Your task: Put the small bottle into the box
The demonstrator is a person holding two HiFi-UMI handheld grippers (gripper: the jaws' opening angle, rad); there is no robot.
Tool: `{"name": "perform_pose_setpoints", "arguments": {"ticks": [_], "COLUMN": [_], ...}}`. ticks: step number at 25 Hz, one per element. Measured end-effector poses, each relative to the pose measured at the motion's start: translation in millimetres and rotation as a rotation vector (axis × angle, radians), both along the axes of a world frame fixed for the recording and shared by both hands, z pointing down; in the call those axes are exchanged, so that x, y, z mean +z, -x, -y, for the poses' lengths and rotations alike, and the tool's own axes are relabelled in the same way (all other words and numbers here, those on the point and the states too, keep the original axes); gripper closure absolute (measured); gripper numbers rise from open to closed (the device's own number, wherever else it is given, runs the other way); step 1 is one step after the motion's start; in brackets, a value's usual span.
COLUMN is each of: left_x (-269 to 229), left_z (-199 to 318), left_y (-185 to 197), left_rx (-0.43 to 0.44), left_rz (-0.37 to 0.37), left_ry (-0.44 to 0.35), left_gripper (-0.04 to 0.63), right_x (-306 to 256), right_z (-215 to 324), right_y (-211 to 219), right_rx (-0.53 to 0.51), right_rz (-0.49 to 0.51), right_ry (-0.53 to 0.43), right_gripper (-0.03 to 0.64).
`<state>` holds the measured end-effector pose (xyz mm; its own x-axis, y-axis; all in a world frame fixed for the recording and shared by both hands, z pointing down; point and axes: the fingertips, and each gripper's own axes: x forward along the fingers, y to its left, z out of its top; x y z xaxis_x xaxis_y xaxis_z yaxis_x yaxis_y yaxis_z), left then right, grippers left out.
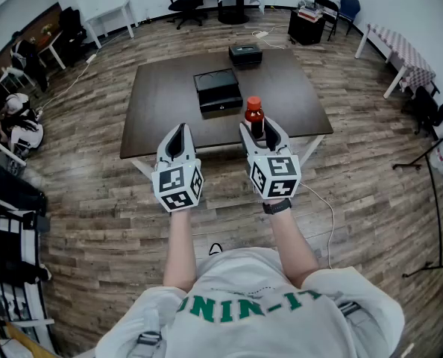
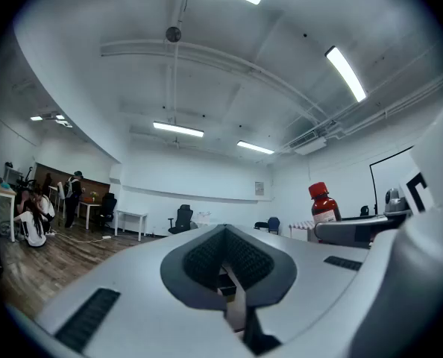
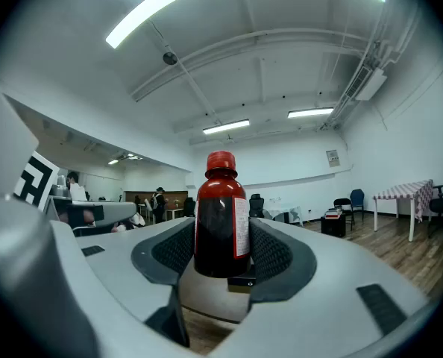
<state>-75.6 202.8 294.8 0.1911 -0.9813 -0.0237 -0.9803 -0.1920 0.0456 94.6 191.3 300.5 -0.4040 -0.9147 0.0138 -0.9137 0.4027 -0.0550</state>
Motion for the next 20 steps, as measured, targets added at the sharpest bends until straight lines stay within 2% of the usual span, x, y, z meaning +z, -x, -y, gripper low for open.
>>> {"name": "perform_pose_setpoints", "arguments": {"ticks": [4, 12, 17, 20], "left_x": [-3.9, -13.4, 9.2, 22.5], "left_z": [6.5, -1.3, -6.4, 1.8], "left_y": [-11.5, -38.3, -52.6, -54.6], "left_rx": [0.010, 0.021, 0.025, 0.021], "left_rz": [-0.005, -0.011, -0.009, -0.006], "left_ry": [-0.016, -0.022, 0.000, 0.028], "left_gripper": [0.591, 0.590, 0.591, 0.591], "right_x": [0.3, 0.0, 14.6, 19.8], "right_z": [3.4, -9.1, -12.0, -6.2], "right_y": [-1.8, -13.5, -26.5, -25.7], "right_rx": [-0.054, -0.083, -0.102, -0.109], "right_rz": [0.079, 0.080, 0.143, 0.126], "right_ry": [0.021, 0.024, 0.048, 0.050], "right_gripper": [0.385, 0.385, 0.385, 0.385]}}
